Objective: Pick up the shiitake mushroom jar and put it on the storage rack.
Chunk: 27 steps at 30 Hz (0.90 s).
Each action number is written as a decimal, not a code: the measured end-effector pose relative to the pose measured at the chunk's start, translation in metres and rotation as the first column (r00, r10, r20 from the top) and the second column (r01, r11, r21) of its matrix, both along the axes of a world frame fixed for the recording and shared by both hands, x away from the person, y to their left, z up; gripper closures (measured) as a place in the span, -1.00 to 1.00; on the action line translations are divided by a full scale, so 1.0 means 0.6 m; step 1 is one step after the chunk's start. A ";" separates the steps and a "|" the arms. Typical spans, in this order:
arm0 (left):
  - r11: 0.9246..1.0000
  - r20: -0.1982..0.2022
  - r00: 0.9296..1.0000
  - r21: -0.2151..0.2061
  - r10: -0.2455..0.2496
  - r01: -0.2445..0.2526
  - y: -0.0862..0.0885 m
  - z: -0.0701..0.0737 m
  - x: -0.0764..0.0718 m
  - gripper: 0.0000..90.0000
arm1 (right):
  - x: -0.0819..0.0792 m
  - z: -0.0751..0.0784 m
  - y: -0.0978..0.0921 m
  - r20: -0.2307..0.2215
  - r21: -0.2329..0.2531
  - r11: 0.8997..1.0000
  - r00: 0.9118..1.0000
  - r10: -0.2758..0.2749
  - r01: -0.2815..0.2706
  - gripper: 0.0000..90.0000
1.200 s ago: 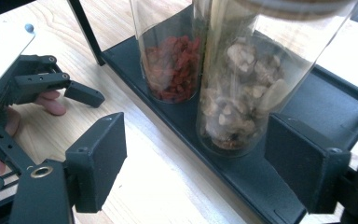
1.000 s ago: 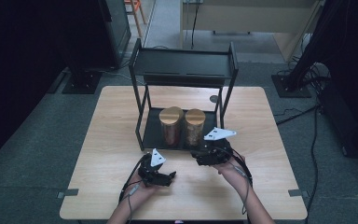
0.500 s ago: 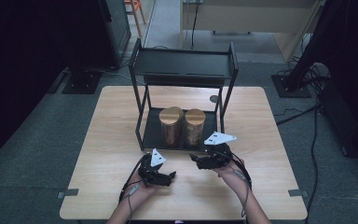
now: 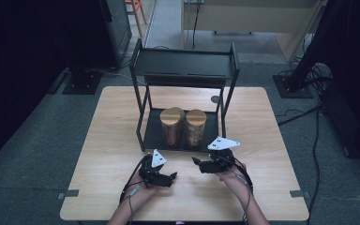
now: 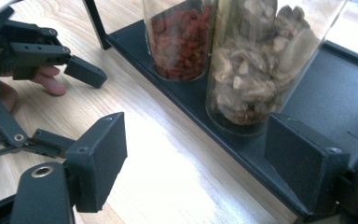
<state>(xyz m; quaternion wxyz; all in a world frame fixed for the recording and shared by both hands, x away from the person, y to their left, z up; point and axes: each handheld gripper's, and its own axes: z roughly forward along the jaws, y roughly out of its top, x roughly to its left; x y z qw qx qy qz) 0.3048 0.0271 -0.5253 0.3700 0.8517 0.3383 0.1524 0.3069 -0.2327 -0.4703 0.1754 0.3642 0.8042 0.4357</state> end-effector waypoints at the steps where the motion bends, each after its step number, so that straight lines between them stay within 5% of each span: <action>1: 1.000 0.000 1.000 0.001 -0.001 0.001 0.000 0.000 0.000 -0.75 | 0.000 -0.002 -0.001 -0.002 0.000 1.000 1.000 -0.003 0.003 -0.52; 27: 1.000 0.000 1.000 0.004 -0.002 0.002 0.000 0.000 0.000 -0.75 | -0.004 -0.058 -0.018 -0.026 0.018 0.999 0.999 -0.029 0.030 -0.50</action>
